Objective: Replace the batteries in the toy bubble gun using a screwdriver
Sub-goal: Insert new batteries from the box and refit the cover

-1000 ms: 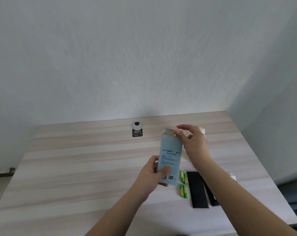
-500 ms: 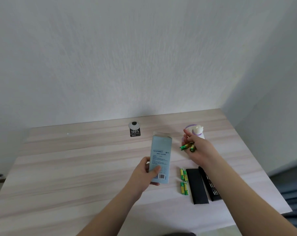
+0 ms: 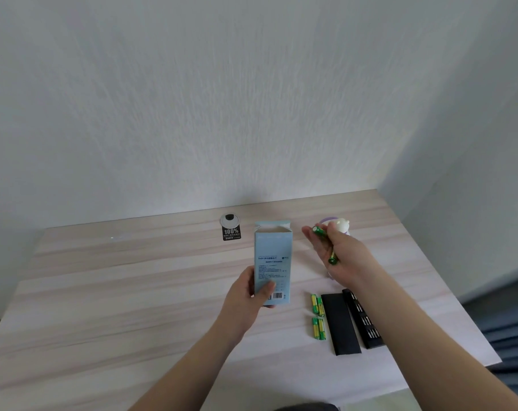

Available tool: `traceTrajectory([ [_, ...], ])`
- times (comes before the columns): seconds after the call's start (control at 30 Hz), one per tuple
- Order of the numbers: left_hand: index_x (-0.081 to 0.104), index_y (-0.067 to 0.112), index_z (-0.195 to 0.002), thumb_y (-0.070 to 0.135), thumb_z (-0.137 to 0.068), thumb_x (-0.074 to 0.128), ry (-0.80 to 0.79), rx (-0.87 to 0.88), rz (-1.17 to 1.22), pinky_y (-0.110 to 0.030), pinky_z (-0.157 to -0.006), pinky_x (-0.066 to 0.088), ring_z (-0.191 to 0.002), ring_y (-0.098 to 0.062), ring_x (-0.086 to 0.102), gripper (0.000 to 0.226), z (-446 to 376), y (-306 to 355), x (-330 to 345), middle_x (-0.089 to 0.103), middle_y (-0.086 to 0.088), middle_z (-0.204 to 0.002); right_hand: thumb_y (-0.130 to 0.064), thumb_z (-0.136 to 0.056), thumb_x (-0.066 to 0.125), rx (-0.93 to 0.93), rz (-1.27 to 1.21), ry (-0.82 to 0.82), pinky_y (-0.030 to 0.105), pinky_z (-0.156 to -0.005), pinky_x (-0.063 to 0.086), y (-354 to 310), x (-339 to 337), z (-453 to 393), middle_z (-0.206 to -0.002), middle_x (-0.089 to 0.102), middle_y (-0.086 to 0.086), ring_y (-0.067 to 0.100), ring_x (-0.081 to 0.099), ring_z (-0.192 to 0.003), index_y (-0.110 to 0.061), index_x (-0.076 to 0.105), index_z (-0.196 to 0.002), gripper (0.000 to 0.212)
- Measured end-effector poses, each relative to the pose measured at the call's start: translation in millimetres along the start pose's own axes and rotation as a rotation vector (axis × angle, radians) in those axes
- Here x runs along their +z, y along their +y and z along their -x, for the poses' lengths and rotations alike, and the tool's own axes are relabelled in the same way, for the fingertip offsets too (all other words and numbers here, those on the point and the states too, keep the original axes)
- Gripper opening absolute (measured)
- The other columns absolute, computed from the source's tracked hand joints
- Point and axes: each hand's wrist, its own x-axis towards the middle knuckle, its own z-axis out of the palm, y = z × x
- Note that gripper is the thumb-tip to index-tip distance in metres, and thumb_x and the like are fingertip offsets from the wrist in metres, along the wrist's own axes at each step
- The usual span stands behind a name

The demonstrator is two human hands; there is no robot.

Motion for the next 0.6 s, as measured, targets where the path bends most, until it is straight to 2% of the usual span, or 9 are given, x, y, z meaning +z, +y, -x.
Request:
traceTrajectory([
  [0.1,0.059,0.017,-0.111,0.018,-0.088,0.067,0.001,-0.012,0.002,-0.037,-0.067,0.058,-0.092,-0.022,0.07,0.025,1,0,2,0.071,-0.001,-0.103,-0.029,-0.1,0.047,-0.058,0.21,0.019,0.021,-0.045,0.054,1,3,4,-0.073,0.068,0.015,0.019,0.069,-0.063,-0.004,0.057,-0.085,0.031],
  [0.17,0.059,0.017,-0.111,0.014,-0.091,0.066,0.004,-0.019,-0.008,-0.037,-0.067,0.058,-0.092,-0.022,0.07,0.022,2,0,3,0.071,-0.001,-0.103,-0.037,-0.101,0.041,-0.113,0.42,-0.019,0.02,-0.032,0.037,2,1,4,-0.06,0.052,0.005,0.011,0.048,-0.04,-0.012,0.055,-0.081,0.035],
  [0.2,0.059,0.018,-0.112,0.013,-0.091,0.065,0.003,-0.022,-0.012,-0.038,-0.068,0.059,-0.091,-0.021,0.07,0.022,2,-1,3,0.071,-0.001,-0.103,-0.04,-0.101,0.039,-0.143,0.49,-0.049,0.019,-0.031,0.028,3,-1,3,-0.058,0.043,0.003,0.011,0.035,-0.037,-0.013,0.053,-0.081,0.036],
  [0.27,0.059,0.02,-0.112,0.014,-0.091,0.065,-0.001,-0.026,-0.024,-0.037,-0.068,0.059,-0.091,-0.019,0.07,0.023,3,0,4,0.071,0.001,-0.103,-0.041,-0.102,0.036,-0.212,0.601,-0.123,0.019,-0.033,0.021,5,-2,3,-0.059,0.036,0.001,0.01,0.026,-0.036,-0.013,0.055,-0.086,0.038],
  [0.4,0.058,0.022,-0.112,0.015,-0.092,0.064,0.004,-0.054,-0.045,-0.034,-0.067,0.06,-0.091,-0.017,0.07,0.023,5,3,8,0.07,0.001,-0.105,-0.019,-0.103,0.035,-0.442,1.03,-0.241,0.021,-0.035,0.025,5,-2,17,-0.08,0.056,0.0,0.005,0.034,-0.038,-0.019,0.061,-0.102,0.026],
  [0.5,0.057,0.023,-0.112,0.018,-0.092,0.064,0.001,-0.07,-0.065,-0.031,-0.066,0.059,-0.091,-0.016,0.07,0.022,7,4,10,0.07,0.002,-0.106,-0.026,-0.101,0.041,-0.593,1.298,-0.216,0.015,-0.043,0.035,2,1,25,-0.092,0.066,-0.013,0.007,0.047,-0.048,-0.031,0.059,-0.11,0.021],
  [0.57,0.057,0.024,-0.11,0.02,-0.092,0.064,-0.008,-0.074,-0.077,-0.03,-0.066,0.059,-0.091,-0.015,0.07,0.02,8,5,12,0.07,0.002,-0.105,-0.032,-0.098,0.049,-0.718,1.457,-0.198,0.015,-0.057,0.042,2,0,26,-0.099,0.065,-0.017,0.005,0.057,-0.063,-0.03,0.055,-0.117,0.02],
  [0.6,0.057,0.025,-0.109,0.021,-0.092,0.064,-0.012,-0.075,-0.082,-0.03,-0.066,0.059,-0.09,-0.015,0.07,0.019,8,5,13,0.07,0.003,-0.105,-0.033,-0.096,0.053,-0.758,1.488,-0.183,0.014,-0.059,0.041,2,-1,26,-0.102,0.063,-0.018,0.0,0.056,-0.064,-0.028,0.054,-0.116,0.021],
])
